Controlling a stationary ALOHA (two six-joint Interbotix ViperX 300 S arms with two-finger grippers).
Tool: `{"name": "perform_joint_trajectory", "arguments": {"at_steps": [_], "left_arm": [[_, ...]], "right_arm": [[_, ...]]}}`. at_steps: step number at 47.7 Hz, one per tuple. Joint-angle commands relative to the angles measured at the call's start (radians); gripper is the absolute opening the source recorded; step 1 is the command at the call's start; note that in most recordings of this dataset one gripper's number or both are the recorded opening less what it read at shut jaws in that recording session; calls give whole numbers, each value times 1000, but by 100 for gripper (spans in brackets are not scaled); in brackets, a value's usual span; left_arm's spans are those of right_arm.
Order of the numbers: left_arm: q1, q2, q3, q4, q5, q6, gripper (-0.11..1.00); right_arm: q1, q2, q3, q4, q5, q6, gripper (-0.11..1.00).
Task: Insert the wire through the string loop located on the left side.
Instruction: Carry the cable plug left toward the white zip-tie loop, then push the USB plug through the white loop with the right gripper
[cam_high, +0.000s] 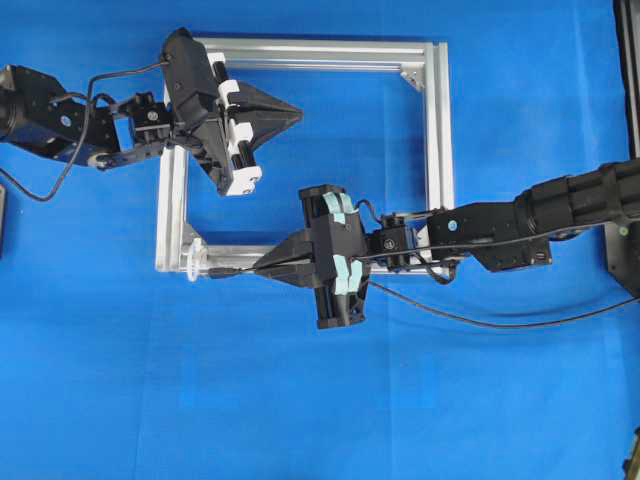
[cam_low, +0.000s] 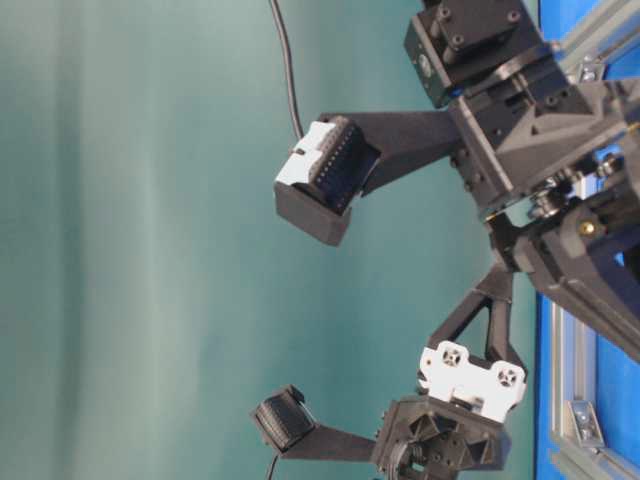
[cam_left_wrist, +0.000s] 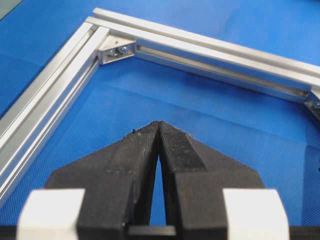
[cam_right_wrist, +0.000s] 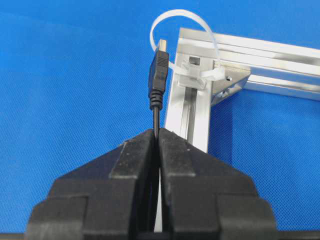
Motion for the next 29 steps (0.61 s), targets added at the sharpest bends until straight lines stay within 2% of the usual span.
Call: {"name": "perform_joint_trajectory", "arguments": {"at_steps": [1, 29], "left_arm": [[-3, -26, -6, 3, -5, -2, 0], [-11, -26, -8, 3, -5, -2, 0]], "right_arm": [[-2, -15, -20, -2, -5, -2, 0], [-5, 3, -54, -2, -3, -2, 0]]}}
